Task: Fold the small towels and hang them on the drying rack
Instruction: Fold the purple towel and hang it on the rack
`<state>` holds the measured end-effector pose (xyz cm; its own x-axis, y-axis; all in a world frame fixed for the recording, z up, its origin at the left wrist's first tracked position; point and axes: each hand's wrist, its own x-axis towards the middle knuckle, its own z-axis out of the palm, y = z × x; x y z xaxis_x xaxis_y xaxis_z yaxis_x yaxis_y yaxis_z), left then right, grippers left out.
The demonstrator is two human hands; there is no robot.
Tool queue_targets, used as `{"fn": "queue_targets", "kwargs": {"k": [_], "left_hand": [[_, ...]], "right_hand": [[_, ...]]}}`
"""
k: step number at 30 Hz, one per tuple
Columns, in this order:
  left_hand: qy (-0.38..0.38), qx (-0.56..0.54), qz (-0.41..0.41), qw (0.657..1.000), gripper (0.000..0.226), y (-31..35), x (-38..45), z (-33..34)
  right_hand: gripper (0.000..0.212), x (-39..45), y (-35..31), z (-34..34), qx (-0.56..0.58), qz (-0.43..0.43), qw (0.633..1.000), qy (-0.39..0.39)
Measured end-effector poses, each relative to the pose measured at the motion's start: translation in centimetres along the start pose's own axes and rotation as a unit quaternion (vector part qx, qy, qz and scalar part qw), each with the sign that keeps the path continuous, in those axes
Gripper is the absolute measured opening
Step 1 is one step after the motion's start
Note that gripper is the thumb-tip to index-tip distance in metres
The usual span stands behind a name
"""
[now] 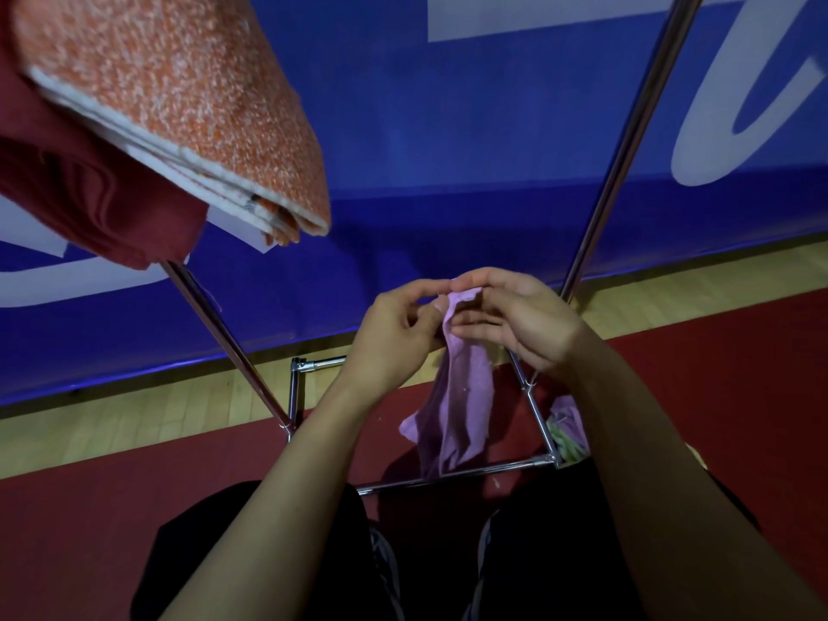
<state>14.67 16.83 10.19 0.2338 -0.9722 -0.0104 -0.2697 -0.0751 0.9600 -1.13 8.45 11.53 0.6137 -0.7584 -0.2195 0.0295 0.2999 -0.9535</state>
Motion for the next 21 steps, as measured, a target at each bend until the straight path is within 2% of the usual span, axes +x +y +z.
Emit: {"fn": "queue_targets", "kwargs": {"k": [5,10,15,21], "left_hand": [[-0.001,-0.012,-0.007,1.0,0.026,0.39,-0.12,-0.05],[-0.03,-0.006,0.01,0.999,0.038,0.34,-0.08,-0.22],[-0.024,-0.068,-0.012,0.997,0.03,0.54,0.08,-0.31],[-0.018,-0.098,-0.042,0.994,0.022,0.18,0.39,-0.27]], "right_hand": [[0.013,-0.01,0.45,0.08,-0.047,-0.034,0.998,-0.004],[0.015,0.02,0.55,-0.19,-0.073,-0.057,0.996,-0.005],[0.024,-0.02,0.42,-0.12,-0.067,-0.055,0.996,0.006],[0.02,0.12,0.51,0.05,-0.063,-0.065,0.996,0.007]]}}
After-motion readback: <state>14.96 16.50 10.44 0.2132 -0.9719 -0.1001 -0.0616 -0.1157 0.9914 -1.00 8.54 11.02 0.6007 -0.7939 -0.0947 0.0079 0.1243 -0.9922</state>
